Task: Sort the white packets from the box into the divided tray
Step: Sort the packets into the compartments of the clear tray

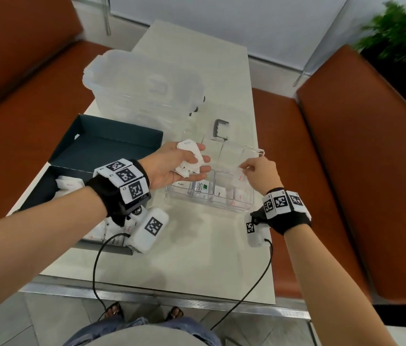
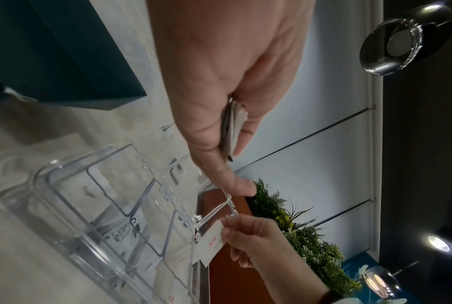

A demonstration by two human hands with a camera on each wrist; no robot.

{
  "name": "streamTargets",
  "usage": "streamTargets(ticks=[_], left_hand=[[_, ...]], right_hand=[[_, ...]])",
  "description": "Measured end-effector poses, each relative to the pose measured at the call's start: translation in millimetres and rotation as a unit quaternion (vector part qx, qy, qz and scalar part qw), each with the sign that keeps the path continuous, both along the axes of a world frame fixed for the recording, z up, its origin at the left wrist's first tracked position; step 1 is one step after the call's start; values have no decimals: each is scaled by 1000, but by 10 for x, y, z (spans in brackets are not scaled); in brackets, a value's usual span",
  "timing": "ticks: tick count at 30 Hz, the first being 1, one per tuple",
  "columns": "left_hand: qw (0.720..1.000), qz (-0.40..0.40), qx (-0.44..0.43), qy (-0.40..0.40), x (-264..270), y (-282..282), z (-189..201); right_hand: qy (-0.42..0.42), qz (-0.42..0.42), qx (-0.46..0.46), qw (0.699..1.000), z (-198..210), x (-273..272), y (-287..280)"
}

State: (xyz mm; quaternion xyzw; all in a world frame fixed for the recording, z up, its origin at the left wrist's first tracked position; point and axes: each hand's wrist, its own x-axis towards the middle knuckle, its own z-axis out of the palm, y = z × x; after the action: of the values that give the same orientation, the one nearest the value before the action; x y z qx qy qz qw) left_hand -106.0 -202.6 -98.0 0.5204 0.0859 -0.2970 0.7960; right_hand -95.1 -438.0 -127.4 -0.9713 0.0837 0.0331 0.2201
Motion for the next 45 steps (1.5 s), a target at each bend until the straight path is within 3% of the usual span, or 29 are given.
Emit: streamTargets(ticks=[3, 8, 15, 23, 38, 41, 45], left_hand=[[1000, -5, 6, -1, -7, -7, -2], [1000, 1, 6, 9, -9, 8, -31], [1000, -3, 11, 6, -2, 14, -47], [1000, -2, 11, 16, -10, 20, -46], [1000, 2, 9, 19, -9, 46, -34], [999, 0, -11, 30, -25, 36, -11], [997, -26, -54, 55, -22, 40, -2]], right_hand=[[38, -30, -61, 997, -84, -6, -66], [98, -11, -96, 991, -231, -69, -90], [61, 7, -140, 988, -363, -135, -61], [98, 40, -195, 975, -427, -152, -88], [126, 62, -161, 977, -324, -121, -89], [101, 55, -146, 983, -232, -151, -82], [-32, 48, -80, 995, 47, -181, 82]])
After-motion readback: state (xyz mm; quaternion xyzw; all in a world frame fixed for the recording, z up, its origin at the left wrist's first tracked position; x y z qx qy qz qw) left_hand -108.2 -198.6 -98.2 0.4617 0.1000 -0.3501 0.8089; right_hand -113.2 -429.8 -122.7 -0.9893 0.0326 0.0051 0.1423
